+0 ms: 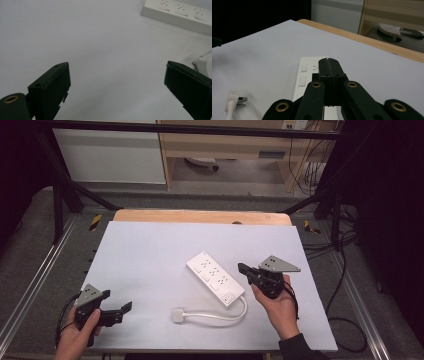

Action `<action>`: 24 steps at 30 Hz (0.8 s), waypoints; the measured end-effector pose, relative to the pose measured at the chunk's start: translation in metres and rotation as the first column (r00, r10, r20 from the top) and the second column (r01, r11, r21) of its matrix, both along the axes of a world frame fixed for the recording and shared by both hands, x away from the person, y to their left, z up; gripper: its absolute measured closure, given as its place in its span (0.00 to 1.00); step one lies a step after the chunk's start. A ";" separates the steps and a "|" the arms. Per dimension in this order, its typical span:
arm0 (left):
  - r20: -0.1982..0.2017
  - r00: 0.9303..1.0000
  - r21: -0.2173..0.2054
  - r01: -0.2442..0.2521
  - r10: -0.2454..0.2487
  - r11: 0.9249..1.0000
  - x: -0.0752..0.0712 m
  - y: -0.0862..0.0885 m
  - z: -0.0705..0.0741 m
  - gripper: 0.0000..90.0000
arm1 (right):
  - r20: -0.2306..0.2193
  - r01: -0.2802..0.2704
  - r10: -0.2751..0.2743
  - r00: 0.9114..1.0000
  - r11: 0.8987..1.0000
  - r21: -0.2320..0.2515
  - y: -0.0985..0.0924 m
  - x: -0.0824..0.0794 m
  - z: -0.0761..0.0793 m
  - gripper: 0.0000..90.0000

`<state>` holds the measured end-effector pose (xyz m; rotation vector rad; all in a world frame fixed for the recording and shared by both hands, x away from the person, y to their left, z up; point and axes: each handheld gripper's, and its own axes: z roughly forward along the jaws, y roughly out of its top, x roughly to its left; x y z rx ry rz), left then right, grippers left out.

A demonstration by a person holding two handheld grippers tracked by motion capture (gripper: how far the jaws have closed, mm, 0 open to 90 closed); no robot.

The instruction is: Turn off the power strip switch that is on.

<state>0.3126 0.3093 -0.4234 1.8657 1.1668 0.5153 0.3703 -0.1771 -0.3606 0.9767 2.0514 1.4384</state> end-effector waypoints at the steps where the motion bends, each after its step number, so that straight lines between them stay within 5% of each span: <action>1: 0.000 1.000 0.001 0.000 0.000 1.000 0.000 0.000 0.000 0.08 | -0.001 -0.001 0.001 1.000 1.000 0.002 0.001 0.001 0.000 1.00; 24: -0.003 1.000 0.001 -0.002 0.002 1.000 0.000 0.000 0.000 0.08 | -0.019 -0.056 0.056 0.998 0.998 -0.024 0.027 0.010 -0.003 1.00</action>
